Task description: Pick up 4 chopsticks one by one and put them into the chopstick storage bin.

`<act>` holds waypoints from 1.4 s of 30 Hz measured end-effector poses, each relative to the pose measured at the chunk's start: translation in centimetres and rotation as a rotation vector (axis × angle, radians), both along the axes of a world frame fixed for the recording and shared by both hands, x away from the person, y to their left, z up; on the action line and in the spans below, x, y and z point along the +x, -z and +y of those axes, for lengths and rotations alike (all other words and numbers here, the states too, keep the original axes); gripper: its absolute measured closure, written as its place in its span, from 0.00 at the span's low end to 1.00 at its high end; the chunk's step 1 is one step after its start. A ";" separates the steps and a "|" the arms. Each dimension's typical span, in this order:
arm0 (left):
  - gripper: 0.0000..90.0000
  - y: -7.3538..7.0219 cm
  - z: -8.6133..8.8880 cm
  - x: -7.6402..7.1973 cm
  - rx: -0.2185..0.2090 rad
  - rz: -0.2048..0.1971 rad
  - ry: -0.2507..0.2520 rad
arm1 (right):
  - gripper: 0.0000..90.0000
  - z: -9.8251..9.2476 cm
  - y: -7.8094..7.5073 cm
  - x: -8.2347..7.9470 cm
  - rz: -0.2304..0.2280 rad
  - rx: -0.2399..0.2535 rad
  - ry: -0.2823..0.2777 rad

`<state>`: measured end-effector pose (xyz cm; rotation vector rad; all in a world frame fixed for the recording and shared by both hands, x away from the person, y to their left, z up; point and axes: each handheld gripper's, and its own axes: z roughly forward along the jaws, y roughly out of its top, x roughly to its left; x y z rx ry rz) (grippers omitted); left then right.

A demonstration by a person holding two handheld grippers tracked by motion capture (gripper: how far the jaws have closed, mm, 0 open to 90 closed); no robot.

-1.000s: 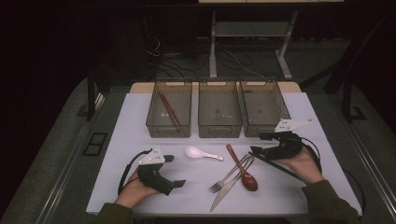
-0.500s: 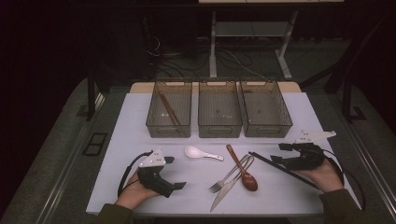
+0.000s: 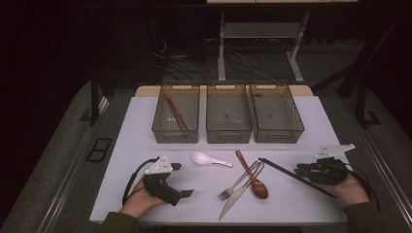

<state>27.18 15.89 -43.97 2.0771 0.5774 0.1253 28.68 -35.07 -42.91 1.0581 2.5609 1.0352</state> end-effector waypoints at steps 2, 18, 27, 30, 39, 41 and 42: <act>0.00 0.0 0.0 0.0 0.002 0.000 0.002 | 0.82 -0.1 0.2 0.1 0.004 -0.016 0.000; 0.00 0.0 0.0 0.0 0.003 -0.001 0.004 | 0.90 0.0 0.8 0.2 0.049 -0.057 -0.030; 0.00 0.0 0.0 0.0 0.005 -0.002 0.004 | 0.91 -0.2 1.0 0.4 0.051 -0.072 -0.025; 0.00 0.0 0.0 0.0 0.004 -0.001 0.004 | 0.92 -0.3 1.2 0.5 0.053 -0.075 -0.027; 0.00 0.0 -0.1 0.0 0.006 0.000 0.005 | 0.95 -0.3 1.3 0.5 0.035 -0.089 -0.046; 0.00 0.0 -0.1 0.0 0.006 -0.001 0.005 | 0.95 -0.2 1.2 0.5 0.036 -0.092 -0.050; 0.00 0.0 -0.1 0.0 0.006 0.000 0.005 | 0.95 -0.2 1.2 0.5 0.028 -0.097 -0.055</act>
